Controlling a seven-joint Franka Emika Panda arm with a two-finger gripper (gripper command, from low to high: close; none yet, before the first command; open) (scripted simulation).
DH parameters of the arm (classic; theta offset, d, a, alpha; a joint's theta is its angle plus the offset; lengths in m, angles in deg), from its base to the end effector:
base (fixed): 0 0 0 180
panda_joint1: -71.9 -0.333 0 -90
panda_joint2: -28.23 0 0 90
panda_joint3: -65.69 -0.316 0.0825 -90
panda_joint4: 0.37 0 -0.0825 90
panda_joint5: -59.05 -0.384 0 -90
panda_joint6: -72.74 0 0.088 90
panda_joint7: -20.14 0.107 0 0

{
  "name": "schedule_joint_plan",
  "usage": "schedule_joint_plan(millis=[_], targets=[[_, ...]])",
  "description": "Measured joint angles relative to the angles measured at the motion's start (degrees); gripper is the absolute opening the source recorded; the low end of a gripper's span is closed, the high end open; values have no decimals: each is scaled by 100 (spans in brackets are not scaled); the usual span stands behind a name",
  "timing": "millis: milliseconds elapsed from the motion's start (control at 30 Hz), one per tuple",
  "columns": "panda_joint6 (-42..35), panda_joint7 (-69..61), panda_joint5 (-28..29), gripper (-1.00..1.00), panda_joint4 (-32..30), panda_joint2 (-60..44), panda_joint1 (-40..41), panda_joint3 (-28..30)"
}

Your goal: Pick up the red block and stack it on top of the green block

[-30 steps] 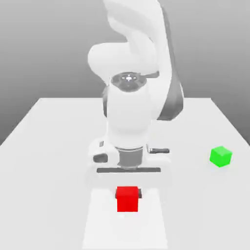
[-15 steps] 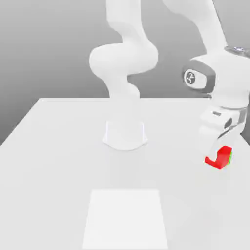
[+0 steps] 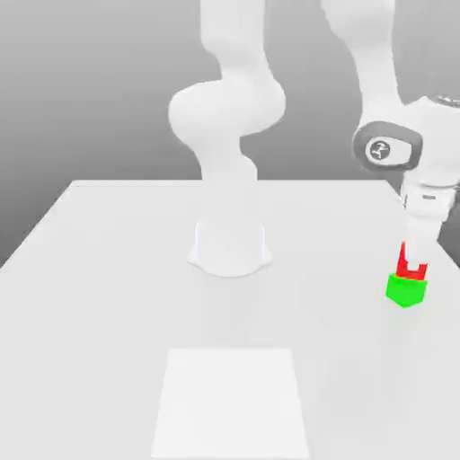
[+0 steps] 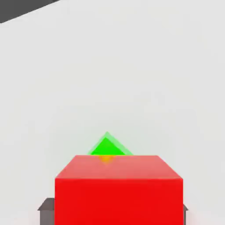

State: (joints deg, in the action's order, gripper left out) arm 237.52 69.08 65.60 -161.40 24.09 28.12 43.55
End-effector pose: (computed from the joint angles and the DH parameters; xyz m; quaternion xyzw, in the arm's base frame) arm 0.1421 0.3427 0.1866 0.9795 0.2015 0.0012 0.0007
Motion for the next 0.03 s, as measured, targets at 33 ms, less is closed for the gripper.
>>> schedule_joint_plan(millis=[33], targets=[[0,0,0,100,0,0,0,0]])
